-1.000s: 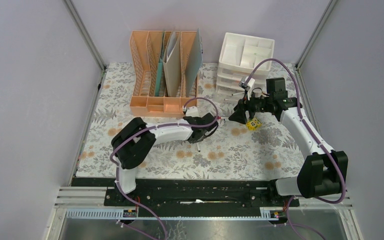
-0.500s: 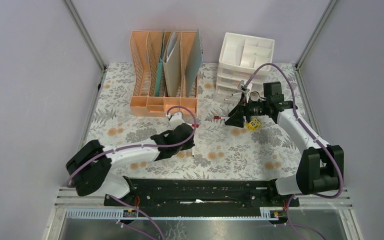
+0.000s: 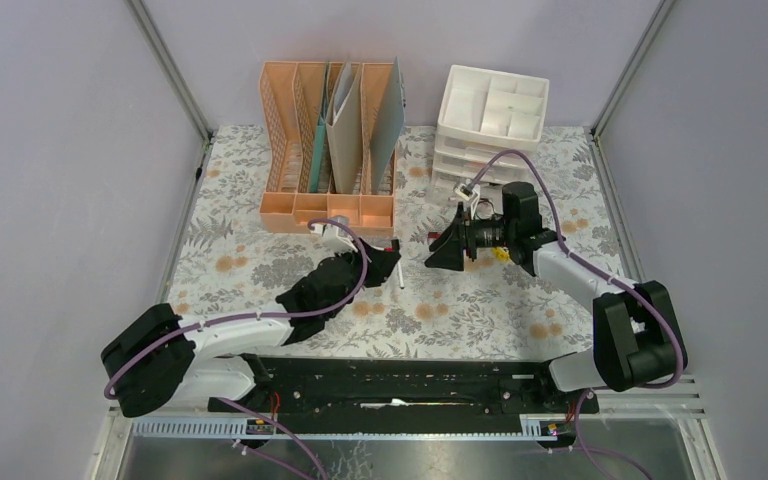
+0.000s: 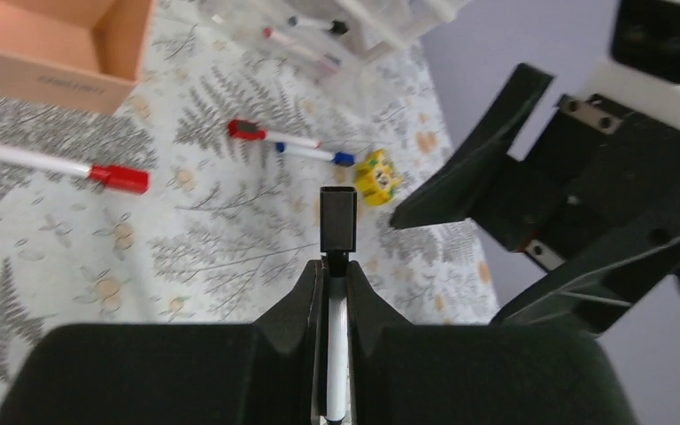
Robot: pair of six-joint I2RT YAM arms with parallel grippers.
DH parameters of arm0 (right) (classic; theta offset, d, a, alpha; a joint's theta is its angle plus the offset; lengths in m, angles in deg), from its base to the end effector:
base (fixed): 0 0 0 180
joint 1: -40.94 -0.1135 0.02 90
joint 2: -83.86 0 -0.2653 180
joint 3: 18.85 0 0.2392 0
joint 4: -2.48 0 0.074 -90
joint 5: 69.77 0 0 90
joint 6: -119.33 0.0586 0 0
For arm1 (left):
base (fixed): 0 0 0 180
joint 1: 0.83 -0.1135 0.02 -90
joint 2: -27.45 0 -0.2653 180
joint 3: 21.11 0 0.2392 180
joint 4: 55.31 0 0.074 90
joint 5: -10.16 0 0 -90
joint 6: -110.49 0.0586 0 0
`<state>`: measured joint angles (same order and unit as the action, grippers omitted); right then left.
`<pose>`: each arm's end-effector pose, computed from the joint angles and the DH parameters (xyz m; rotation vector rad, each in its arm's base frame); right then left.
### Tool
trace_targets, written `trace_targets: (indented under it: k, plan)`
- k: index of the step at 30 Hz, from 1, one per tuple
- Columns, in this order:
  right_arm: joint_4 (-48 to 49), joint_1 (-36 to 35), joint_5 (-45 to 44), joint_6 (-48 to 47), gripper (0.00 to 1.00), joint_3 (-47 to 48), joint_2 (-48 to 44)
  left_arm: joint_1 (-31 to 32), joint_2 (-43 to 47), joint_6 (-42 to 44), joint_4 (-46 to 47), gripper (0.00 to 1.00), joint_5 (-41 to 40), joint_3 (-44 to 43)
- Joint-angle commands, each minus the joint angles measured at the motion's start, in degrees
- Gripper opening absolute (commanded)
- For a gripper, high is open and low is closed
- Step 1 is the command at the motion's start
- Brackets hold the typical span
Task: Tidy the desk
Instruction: Place the stationery in the drawer.
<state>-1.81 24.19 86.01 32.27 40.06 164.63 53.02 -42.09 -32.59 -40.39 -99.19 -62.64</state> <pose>0.2599 0.1340 0.2431 -0.9564 1.7360 1.3672 0.1716 -0.2020 0.2204 -0.2433 1.8928 -1.0148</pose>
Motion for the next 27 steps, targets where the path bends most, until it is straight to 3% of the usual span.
trace_targets:
  k: [1,7,12,18,23,27]
  plan:
    - [16.6,-1.44,2.85,13.4,0.83,-1.45,0.68,-0.2,0.19,1.5,14.69,0.0,2.32,0.69]
    - [28.73,-2.26,2.27,24.3,0.87,-3.9,2.83,-0.19,-3.69,1.05,20.47,0.0,5.11,-1.38]
    - [28.88,-3.62,0.45,25.49,0.86,-3.81,4.28,-0.17,-6.52,0.17,22.71,0.0,5.96,-2.97]
    - [26.72,-5.88,-0.65,25.38,0.76,-2.77,6.67,-0.14,-7.57,-0.21,24.39,0.0,4.91,-3.9]
    - [25.96,-6.14,-0.82,25.31,0.54,-1.94,6.79,-0.18,-7.32,0.43,23.97,0.0,3.76,-4.26]
    - [25.29,-6.18,-0.47,25.22,0.19,-1.34,6.58,-0.16,-7.4,0.78,24.0,0.0,3.85,-4.45]
